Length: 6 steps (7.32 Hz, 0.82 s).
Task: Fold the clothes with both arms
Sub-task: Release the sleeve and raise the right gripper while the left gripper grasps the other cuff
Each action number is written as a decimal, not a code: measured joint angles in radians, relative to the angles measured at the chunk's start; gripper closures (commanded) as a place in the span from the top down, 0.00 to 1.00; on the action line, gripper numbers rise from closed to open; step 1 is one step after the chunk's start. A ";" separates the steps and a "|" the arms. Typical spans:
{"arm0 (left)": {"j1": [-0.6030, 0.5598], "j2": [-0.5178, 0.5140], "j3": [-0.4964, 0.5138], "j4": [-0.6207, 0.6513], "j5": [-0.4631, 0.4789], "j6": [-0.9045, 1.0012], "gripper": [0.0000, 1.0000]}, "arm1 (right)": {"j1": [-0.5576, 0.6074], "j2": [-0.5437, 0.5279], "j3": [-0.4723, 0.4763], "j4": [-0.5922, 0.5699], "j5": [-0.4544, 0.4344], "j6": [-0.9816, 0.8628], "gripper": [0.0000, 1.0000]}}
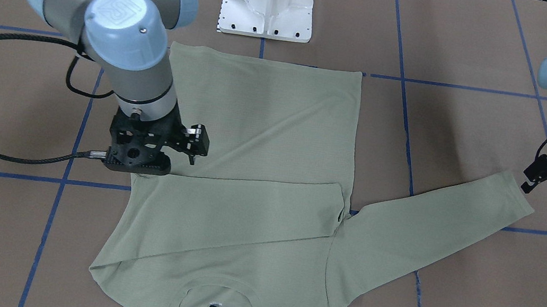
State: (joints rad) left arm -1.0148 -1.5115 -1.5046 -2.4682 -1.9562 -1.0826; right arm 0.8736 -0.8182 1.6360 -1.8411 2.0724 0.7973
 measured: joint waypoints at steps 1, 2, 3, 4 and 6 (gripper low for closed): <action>0.022 -0.002 0.017 -0.002 0.027 -0.023 1.00 | 0.013 -0.045 0.046 -0.019 0.011 -0.037 1.00; 0.032 -0.003 0.028 -0.003 0.040 -0.031 1.00 | 0.019 -0.071 0.073 -0.025 0.020 -0.052 1.00; 0.040 -0.005 0.035 -0.002 0.045 -0.034 1.00 | 0.021 -0.083 0.086 -0.027 0.026 -0.057 1.00; 0.046 -0.008 0.044 -0.002 0.047 -0.035 1.00 | 0.022 -0.089 0.093 -0.027 0.029 -0.059 1.00; 0.068 -0.012 0.057 -0.002 0.047 -0.034 0.96 | 0.022 -0.091 0.095 -0.026 0.030 -0.059 1.00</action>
State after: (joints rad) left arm -0.9466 -1.5236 -1.4473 -2.4697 -1.9088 -1.1169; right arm 0.8958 -0.9091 1.7313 -1.8674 2.1020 0.7379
